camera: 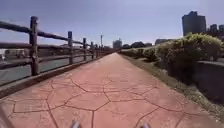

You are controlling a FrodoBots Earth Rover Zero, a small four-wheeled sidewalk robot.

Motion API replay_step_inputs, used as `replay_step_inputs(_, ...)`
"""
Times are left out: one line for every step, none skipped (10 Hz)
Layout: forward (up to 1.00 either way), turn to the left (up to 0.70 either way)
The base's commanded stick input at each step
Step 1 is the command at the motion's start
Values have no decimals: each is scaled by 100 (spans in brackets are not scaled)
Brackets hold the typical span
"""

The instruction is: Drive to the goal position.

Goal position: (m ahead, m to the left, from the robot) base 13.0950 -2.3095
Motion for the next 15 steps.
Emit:
replay_step_inputs(85,0)
replay_step_inputs(85,0)
replay_step_inputs(85,0)
replay_step_inputs(85,-2)
replay_step_inputs(85,-34)
replay_step_inputs(85,-33)
replay_step_inputs(85,-13)
replay_step_inputs(85,-4)
replay_step_inputs(85,0)
replay_step_inputs(85,0)
replay_step_inputs(85,0)
replay_step_inputs(85,0)
replay_step_inputs(85,0)
replay_step_inputs(85,0)
replay_step_inputs(85,0)
